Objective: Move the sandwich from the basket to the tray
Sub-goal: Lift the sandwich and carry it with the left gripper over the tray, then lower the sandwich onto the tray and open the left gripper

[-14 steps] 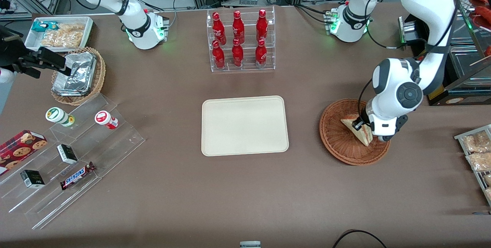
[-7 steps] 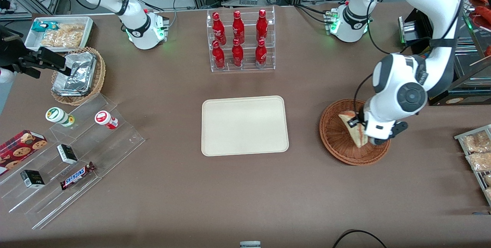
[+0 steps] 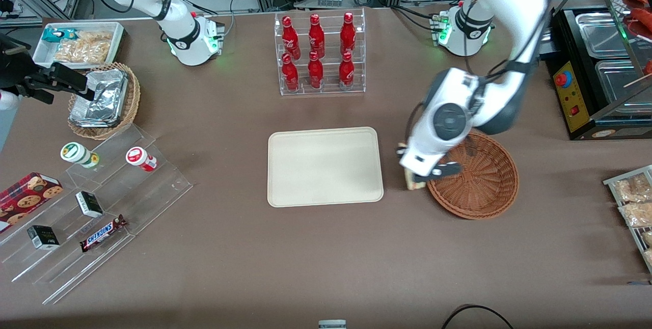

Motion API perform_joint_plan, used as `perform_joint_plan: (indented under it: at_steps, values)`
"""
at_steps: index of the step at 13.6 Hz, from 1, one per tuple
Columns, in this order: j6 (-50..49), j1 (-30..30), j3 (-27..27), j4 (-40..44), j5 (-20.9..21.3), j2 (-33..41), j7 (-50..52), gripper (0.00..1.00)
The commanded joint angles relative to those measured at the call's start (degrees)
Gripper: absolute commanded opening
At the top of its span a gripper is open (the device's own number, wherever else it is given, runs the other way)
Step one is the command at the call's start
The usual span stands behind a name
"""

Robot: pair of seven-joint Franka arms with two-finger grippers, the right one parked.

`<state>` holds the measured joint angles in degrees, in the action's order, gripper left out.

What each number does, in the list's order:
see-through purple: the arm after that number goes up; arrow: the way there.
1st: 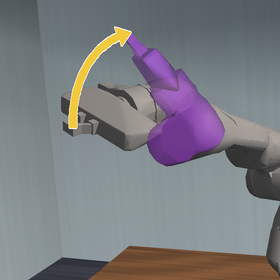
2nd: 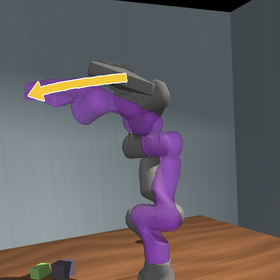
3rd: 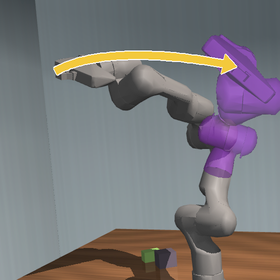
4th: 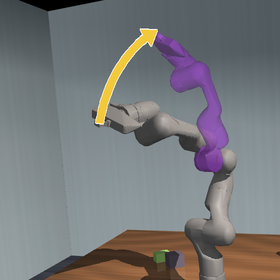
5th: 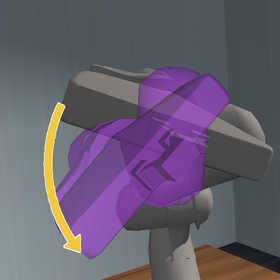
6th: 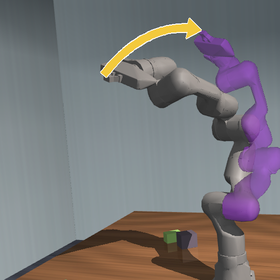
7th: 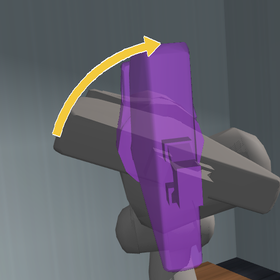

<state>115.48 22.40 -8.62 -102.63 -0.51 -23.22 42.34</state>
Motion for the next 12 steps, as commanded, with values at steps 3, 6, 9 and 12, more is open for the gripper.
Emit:
perform_joint_plan:
  at_steps: [3, 6, 9, 12]
  values:
    - [-1.31, 8.25, 0.62, 14.28, -0.64, -10.78, 7.04, 0.04]
    - [-0.52, 12.39, 0.62, 18.59, -0.37, -14.74, 10.04, 0.04]
    - [4.3, 16.17, 0.7, 20.71, -0.02, -17.64, 13.29, 0.03]
    - [5.9, 19.16, 0.97, 24.92, 0.33, -21.68, 15.66, 0.03]
